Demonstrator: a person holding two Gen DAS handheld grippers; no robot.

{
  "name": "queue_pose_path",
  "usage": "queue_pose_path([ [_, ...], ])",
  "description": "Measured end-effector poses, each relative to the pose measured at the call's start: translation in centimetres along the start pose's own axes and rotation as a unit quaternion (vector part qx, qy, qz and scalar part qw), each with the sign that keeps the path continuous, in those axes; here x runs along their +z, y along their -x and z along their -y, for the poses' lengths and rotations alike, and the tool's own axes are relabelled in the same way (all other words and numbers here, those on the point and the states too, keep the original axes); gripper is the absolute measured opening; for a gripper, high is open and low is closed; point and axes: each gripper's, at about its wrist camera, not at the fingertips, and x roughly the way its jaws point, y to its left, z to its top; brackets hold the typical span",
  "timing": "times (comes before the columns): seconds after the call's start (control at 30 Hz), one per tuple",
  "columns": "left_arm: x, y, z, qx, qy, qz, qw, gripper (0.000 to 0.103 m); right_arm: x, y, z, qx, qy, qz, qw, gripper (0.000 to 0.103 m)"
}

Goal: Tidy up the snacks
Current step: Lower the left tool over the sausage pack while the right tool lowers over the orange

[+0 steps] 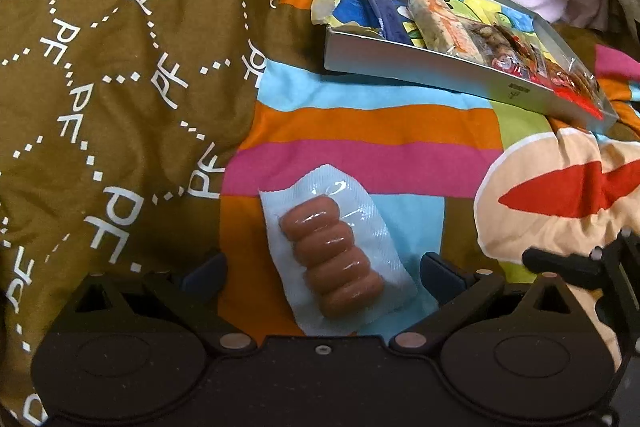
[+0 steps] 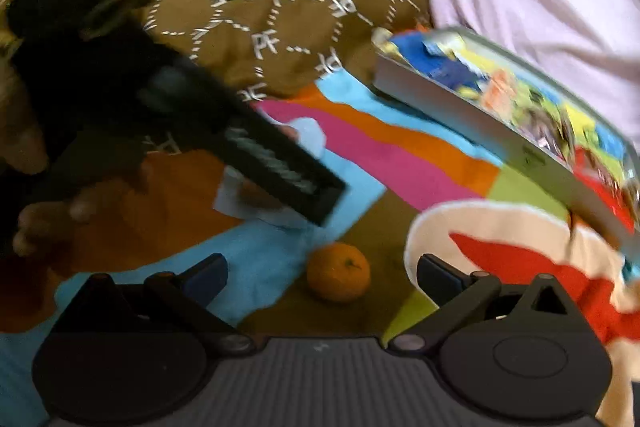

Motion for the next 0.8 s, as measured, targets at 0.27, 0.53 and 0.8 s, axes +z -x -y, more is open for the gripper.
queue_pose_path([
  [0.27,1.0,-1.0,0.4,-0.002,0.017,-0.010,0.9998,0.102,0.0,-1.1,1.1,0.021,-0.081,-0.012,0.996,0.100],
  [0.53,1.2,-1.1,0.5,0.027,0.049,-0.012,0.9983,0.090,-0.4,-1.3,2.9,0.016,-0.135,-0.021,0.990,0.087],
  [0.8,1.1,-1.0,1.5,0.043,0.008,-0.024,0.9988,0.068,0.0,-1.5,3.1,0.008,-0.146,-0.023,0.989,0.066],
])
